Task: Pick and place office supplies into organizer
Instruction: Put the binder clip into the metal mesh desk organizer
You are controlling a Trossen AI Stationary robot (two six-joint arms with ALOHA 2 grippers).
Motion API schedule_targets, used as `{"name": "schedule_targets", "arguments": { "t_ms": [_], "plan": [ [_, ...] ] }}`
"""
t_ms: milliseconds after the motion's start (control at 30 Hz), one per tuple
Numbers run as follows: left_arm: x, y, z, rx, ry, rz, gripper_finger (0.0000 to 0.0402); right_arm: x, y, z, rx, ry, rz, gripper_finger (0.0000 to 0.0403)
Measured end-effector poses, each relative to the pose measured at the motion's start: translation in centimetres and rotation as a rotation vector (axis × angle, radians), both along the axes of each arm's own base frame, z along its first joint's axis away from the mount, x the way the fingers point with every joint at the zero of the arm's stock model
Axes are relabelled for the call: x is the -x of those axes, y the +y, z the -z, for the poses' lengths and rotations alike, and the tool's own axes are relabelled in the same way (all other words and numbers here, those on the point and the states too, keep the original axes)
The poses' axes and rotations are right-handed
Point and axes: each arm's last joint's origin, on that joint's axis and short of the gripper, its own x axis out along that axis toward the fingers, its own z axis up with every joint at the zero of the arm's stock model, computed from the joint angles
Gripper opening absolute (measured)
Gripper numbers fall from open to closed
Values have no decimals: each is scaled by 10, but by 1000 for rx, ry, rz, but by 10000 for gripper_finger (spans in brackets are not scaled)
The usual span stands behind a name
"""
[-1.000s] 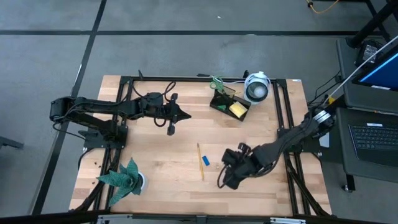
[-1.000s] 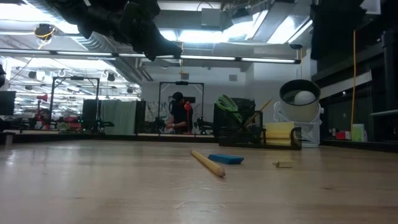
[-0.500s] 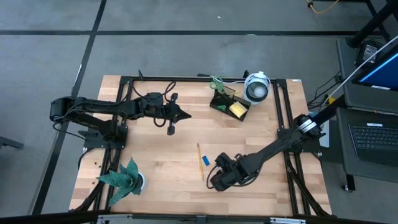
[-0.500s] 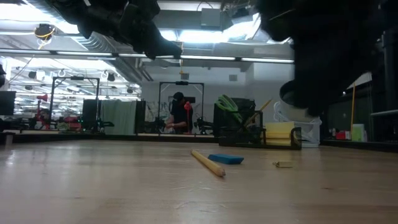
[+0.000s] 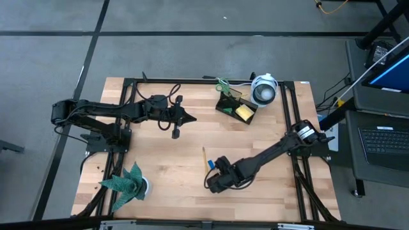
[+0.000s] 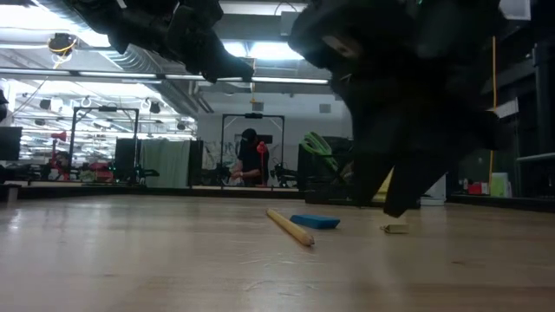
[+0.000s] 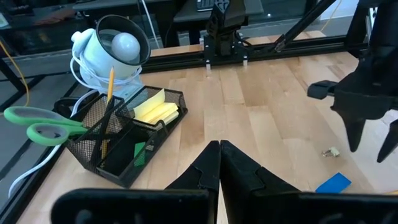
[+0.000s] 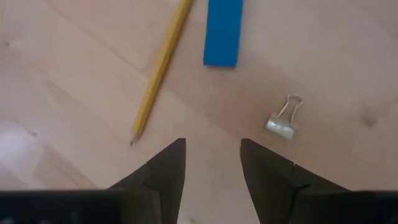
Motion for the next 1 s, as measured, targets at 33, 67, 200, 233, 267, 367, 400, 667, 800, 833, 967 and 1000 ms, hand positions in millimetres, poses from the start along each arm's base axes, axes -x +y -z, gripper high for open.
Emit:
{"name": "schedule_targets", "arguments": {
  "t_ms": [33, 67, 200, 233, 267, 367, 400, 667, 800, 833, 967, 1000],
  "plan": [
    [0, 0, 0, 0, 0, 0, 5, 0, 0, -1, -2, 4, 8, 157],
    [0, 0, 0, 1, 0, 0, 5, 1, 0, -2, -7, 14, 20, 157],
    [0, 0, 0, 0, 0, 0, 1, 3, 0, -7, -27, 84, 33, 157],
    [0, 0, 0, 0, 0, 0, 1, 4, 0, -9, -18, 100, 37, 157],
    [0, 0, 0, 1, 0, 0, 1, 5, -1, -11, -4, 117, 39, 157],
    [0, 0, 0, 3, 0, -1, 4, 6, -1, -14, 7, 132, 40, 157],
    [0, 0, 0, 3, 0, -1, 5, 6, -2, -14, 10, 138, 41, 157],
    [0, 0, 0, 3, 0, -1, 1, 7, -5, -14, 95, 109, 62, 157],
    [0, 0, 0, 11, 0, -4, 5, 8, -6, -13, 107, 131, 63, 157],
    [0, 0, 0, 11, 0, -4, 5, 9, -7, -13, 110, 135, 64, 157],
    [0, 0, 0, 12, 0, -4, 3, 10, -7, -13, 106, 139, 88, 157],
    [0, 0, 0, 12, 0, -4, 2, 10, -7, -12, 104, 139, 94, 157]
  ]
}}
